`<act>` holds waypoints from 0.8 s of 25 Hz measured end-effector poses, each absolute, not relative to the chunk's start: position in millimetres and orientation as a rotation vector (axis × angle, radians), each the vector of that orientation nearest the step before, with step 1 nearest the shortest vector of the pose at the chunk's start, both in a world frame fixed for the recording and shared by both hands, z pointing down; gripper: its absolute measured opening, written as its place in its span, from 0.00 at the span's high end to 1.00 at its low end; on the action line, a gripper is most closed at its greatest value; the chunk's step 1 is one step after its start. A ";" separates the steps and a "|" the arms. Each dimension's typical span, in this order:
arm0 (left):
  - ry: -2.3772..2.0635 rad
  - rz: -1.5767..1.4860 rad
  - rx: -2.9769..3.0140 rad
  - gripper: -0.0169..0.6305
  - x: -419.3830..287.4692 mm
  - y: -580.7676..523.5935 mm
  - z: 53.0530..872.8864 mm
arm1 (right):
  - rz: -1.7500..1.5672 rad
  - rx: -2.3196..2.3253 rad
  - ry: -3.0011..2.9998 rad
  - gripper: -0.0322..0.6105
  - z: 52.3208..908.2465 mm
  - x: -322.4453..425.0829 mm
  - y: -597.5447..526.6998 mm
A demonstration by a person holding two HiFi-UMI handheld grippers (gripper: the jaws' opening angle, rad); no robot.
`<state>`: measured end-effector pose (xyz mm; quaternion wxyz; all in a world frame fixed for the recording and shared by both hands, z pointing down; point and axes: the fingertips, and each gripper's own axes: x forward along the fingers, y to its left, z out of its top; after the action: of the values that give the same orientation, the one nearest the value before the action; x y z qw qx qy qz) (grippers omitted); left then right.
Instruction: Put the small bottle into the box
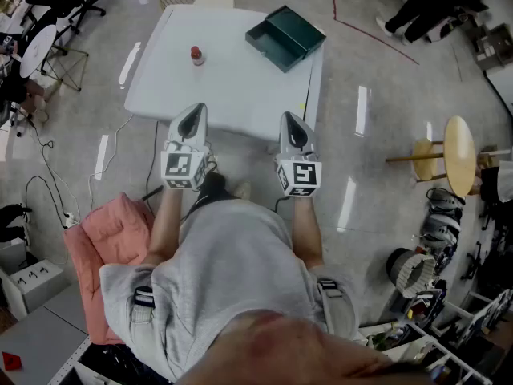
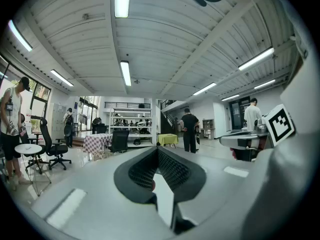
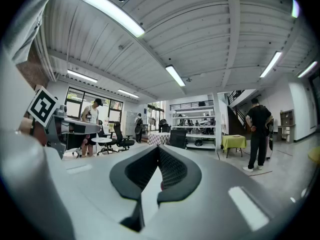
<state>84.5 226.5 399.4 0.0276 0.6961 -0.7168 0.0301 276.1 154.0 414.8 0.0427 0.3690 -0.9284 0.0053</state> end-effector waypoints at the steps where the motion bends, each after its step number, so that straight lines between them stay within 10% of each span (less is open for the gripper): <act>1: -2.215 0.089 2.156 0.96 84.5 226.4 398.2 | 0.019 1.124 -2.841 0.95 414.6 275.4 154.7; 20: -2.305 0.101 2.058 0.96 52.2 241.5 403.4 | 0.078 0.987 -2.927 0.95 417.7 237.9 162.3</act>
<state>52.2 241.5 403.4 0.0248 0.6655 -0.7453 0.0326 237.9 162.3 417.7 0.0259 0.3194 -0.9469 0.0252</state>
